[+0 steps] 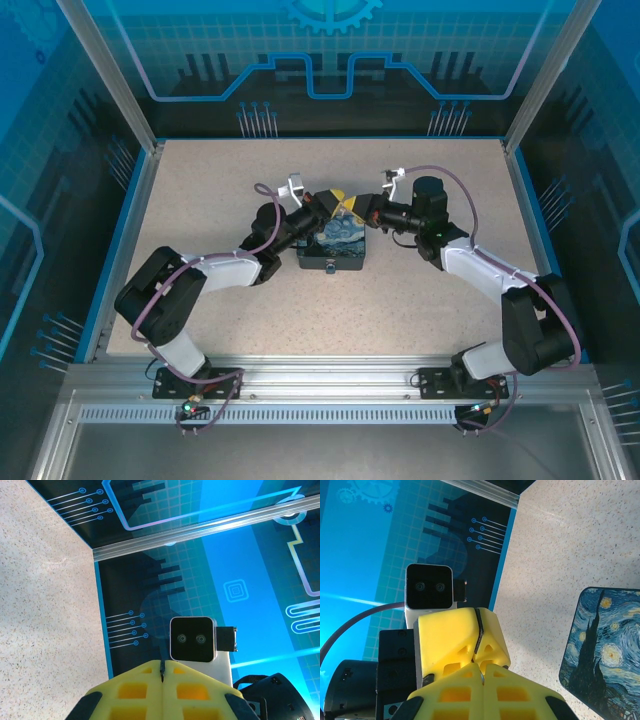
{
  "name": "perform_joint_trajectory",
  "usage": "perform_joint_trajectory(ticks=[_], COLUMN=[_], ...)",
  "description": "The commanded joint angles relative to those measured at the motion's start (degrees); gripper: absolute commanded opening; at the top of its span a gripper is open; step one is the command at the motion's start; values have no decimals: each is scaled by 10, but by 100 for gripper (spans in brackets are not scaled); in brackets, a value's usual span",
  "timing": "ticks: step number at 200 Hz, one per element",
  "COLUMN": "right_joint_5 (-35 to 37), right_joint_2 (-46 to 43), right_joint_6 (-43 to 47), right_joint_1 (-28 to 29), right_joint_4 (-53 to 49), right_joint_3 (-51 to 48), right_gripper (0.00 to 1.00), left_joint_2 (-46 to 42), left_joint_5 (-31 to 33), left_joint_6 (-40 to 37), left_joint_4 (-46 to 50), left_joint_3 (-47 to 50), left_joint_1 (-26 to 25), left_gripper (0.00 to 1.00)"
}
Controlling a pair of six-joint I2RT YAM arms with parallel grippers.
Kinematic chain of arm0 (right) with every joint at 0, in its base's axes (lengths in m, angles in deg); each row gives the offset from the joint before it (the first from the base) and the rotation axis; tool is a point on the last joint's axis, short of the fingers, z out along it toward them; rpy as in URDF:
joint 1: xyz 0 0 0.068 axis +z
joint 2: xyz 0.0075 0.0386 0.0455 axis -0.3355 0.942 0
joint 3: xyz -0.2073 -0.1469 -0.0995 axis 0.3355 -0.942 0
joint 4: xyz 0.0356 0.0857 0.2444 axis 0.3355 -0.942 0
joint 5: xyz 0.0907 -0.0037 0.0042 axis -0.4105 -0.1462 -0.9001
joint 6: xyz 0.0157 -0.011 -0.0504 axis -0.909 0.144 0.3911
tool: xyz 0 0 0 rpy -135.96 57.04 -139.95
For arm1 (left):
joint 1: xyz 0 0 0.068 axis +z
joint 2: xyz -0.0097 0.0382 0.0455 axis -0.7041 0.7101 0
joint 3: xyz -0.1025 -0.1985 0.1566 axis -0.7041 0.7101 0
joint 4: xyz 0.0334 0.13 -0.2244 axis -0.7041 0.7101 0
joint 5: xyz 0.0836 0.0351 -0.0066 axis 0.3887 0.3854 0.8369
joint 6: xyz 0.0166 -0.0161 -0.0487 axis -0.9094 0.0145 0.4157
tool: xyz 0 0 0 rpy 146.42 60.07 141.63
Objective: Unlock the padlock with the key
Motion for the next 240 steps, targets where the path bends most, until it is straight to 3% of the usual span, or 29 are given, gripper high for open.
perform_joint_trajectory(ticks=[1, 57, 84, 164, 197, 240], right_joint_5=[-49, -62, -62, -59, -54, -48], right_joint_2=[-22, -33, -35, -37, -41, -41], right_joint_6=[15, 24, 28, 35, 34, 28], right_joint_1=[1, 1, 1, -1, -5, -10], right_joint_4=[6, -10, -15, -22, -27, -23], right_joint_3=[-3, 1, -2, -4, -6, -7], right_gripper=[0, 0, 10, 12, 0, 0], left_joint_2=[8, 7, 7, 7, 5, 3], left_joint_5=[-5, -6, -6, -5, -1, 1], left_joint_6=[-2, -5, -6, -6, -6, -4], left_joint_4=[-13, -9, -9, -9, -12, -14], left_joint_3=[-20, -29, -30, -24, -20, -14], left_joint_1=[2, 4, 5, 5, 5, 5], left_gripper=[0, 0, 0, 0, 0, 0])
